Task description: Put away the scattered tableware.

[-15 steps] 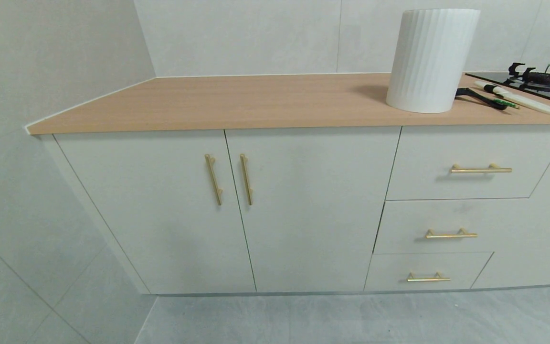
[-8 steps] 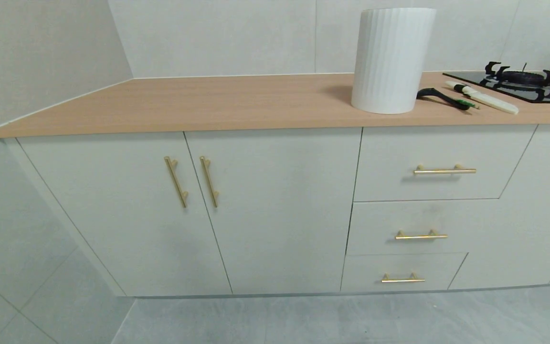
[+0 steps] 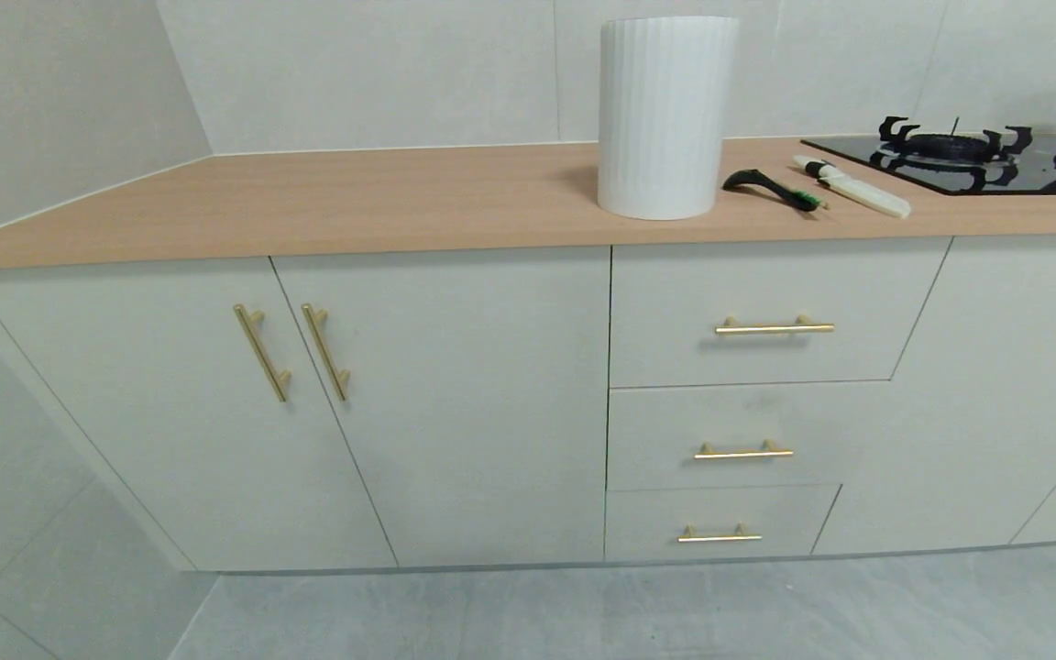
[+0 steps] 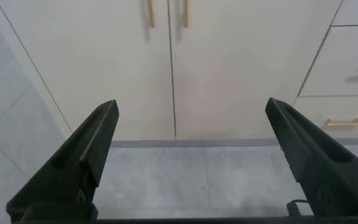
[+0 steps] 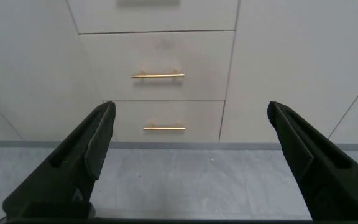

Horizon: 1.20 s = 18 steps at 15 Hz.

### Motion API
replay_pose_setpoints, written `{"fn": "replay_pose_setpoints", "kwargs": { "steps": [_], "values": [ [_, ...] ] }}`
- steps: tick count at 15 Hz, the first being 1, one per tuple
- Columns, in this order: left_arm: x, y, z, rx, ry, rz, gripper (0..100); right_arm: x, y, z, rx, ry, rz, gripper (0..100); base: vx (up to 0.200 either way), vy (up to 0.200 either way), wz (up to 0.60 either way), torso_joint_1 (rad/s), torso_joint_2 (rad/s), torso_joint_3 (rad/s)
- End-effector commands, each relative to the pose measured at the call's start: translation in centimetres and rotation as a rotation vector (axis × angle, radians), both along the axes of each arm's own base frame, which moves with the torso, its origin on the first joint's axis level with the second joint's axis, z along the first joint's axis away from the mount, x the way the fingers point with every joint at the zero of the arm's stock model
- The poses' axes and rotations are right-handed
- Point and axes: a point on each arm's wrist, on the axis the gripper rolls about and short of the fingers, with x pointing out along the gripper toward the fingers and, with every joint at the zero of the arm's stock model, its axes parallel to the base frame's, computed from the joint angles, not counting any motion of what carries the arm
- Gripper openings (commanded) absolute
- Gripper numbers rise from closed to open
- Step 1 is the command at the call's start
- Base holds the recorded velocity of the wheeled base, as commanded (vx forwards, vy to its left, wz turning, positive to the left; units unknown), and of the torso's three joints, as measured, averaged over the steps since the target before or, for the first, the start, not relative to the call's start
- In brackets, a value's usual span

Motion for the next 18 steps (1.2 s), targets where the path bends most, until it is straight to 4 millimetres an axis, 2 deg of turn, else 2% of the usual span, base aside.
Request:
{"fn": "replay_pose_setpoints", "kwargs": {
  "steps": [1, 4, 10, 18],
  "values": [
    [0.01, 0.0, 0.0, 0.0, 0.002, 0.001, 100, 0.01, 0.0, 0.01, 0.0, 0.0, 0.0, 100, 0.0, 0.0, 0.0, 0.0, 0.0, 0.0],
    [0.01, 0.0, 0.0, 0.0, 0.002, -0.001, 100, 0.01, 0.0, 0.01, 0.0, 0.0, 0.002, 100, 0.0, 0.0, 0.0, 0.0, 0.0, 0.0],
    [0.01, 0.0, 0.0, 0.0, 0.002, 0.001, 100, 0.01, 0.0, 0.01, 0.0, 0.0, 0.002, 100, 0.2, 0.0, 0.0, 0.005, 0.0, 0.002],
    [0.01, 0.0, 0.0, 0.0, 0.002, 0.001, 100, 0.01, 0.01, 0.01, -0.005, 0.0, 0.002, 100, 0.0, 0.0, 0.0, 0.0, 0.0, 0.0]
  ]
}}
